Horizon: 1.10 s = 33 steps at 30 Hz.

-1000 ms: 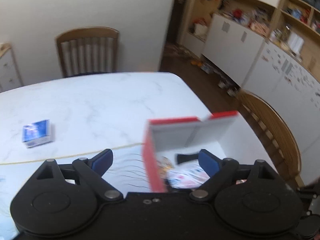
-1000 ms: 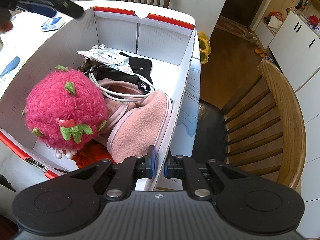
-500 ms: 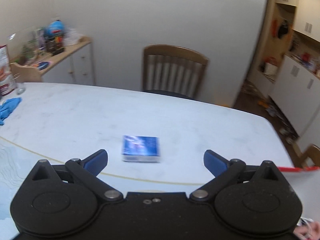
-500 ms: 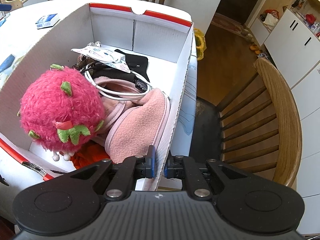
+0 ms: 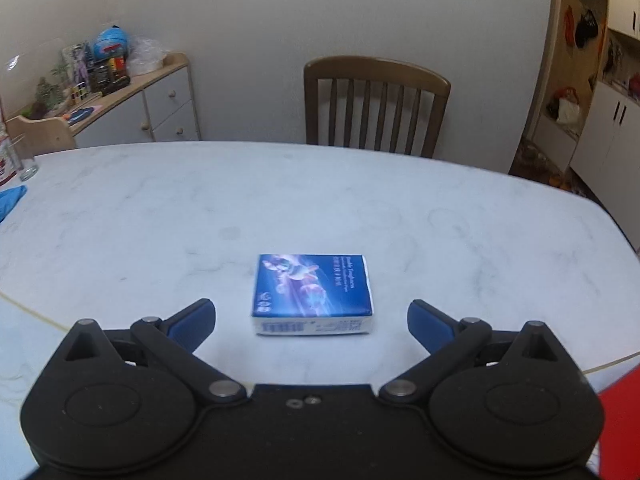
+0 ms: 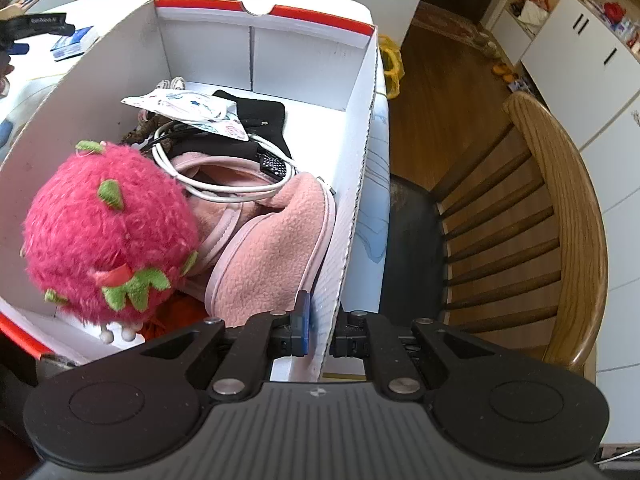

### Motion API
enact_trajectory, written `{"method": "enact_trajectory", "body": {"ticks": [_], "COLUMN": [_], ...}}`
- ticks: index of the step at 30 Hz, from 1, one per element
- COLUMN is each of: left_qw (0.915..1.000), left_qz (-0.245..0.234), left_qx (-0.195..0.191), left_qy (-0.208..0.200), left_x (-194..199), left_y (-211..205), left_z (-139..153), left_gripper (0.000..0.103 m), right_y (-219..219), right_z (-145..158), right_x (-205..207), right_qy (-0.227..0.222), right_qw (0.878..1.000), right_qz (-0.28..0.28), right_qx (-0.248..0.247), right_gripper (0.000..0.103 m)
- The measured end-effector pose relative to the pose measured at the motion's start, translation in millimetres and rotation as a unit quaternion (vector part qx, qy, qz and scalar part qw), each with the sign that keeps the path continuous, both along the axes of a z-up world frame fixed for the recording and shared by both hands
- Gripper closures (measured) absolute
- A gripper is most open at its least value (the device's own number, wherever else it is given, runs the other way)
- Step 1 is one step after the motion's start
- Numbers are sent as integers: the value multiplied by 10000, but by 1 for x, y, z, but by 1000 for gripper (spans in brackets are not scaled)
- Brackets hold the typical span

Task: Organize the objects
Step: 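Move the left gripper to the blue tissue pack on the table, then grasp the blue tissue pack with the left gripper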

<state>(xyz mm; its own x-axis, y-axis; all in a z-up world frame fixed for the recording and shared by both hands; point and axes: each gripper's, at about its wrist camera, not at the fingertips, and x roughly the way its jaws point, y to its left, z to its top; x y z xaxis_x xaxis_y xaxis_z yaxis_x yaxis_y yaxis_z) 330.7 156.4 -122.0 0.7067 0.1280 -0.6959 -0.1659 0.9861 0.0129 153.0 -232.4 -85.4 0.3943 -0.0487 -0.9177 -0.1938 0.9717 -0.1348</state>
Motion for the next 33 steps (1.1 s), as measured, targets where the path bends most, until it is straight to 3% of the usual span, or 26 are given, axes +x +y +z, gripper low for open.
{"method": "enact_trajectory", "body": {"ticks": [9,17,33], "left_qw": [9997,9998,9996], "left_qz": [218,183,-259], "left_qx": [76,70,61], "left_qy": [123,106,113], "left_x": [20,18,-31], "left_y": [7,9,-20], "left_z": [-24,-26,25], "left_gripper": [2,29,29], "right_y": [0,0,0], "right_z": [-6,-7,-10], "right_x": [6,8,2], "right_qy": [125,174,42], "right_qw": [9997,9995,9999], "right_qz": [-208,-278,-93], "right_qx": [19,2,-17], "right_gripper": [94,94,94]}}
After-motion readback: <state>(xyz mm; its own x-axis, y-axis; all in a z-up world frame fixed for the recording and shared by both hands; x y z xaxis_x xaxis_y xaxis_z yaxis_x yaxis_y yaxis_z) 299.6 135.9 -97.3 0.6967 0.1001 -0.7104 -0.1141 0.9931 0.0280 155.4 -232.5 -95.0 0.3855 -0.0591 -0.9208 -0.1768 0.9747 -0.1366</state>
